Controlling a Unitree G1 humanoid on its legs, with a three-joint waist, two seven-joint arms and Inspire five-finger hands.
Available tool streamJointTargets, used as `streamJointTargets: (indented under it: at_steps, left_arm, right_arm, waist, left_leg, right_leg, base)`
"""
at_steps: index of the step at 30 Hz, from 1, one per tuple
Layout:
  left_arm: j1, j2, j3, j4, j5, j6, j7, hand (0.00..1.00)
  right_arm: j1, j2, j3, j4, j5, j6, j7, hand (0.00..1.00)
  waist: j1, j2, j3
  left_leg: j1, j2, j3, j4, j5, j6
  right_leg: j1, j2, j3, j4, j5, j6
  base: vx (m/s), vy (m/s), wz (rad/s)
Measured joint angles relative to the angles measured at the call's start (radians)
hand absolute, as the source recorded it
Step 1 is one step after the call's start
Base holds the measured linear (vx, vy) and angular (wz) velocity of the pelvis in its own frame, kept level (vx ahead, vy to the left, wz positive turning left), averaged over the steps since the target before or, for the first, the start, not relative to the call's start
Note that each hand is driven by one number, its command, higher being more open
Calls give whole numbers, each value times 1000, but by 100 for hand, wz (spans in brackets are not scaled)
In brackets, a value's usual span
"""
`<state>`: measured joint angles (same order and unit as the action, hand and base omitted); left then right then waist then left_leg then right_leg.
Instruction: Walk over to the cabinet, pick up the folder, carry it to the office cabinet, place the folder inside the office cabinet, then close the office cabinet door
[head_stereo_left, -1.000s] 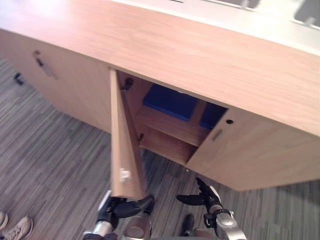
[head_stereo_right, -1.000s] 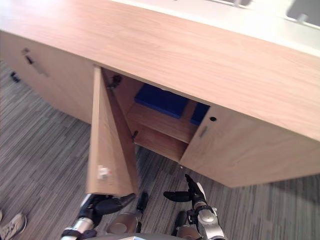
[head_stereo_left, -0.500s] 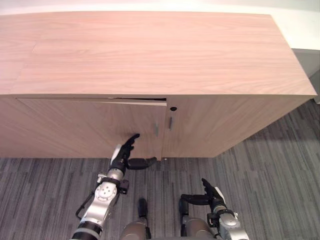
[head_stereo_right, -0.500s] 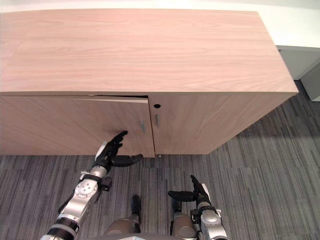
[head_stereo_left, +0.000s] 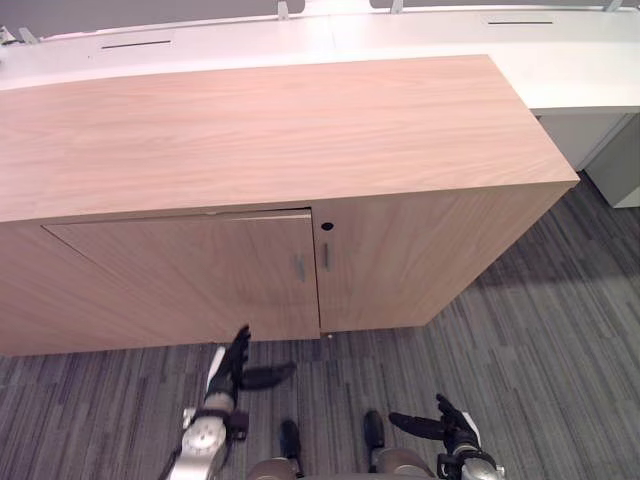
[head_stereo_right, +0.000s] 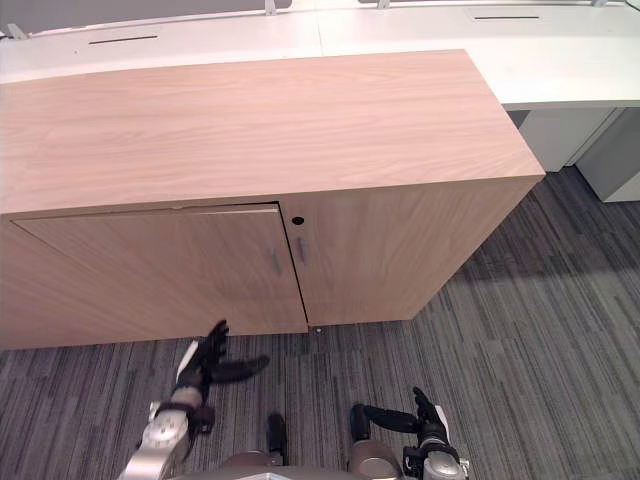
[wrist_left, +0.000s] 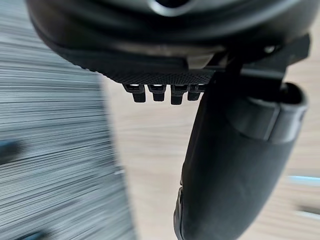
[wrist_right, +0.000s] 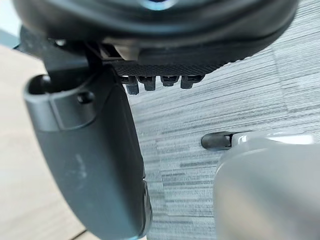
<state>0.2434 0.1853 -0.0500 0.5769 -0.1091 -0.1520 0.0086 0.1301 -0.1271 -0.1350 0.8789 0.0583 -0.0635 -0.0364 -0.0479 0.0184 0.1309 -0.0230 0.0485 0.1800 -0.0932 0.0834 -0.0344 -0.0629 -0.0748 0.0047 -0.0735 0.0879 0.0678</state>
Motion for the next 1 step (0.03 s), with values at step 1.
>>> streamJointTargets:
  at_steps: [1]
  left_arm:
    - [20, -8, 15, 42, 0, 6, -7, 100]
  right_arm:
    - [0, 0, -15, 0, 0, 0, -1, 100]
  waist:
    - [2, 2, -5]
  left_leg:
    - [8, 0, 3, 0, -5, 0]
  right_leg:
    - [7, 1, 6, -3, 1, 2]
  base:
    - [35, 1, -15]
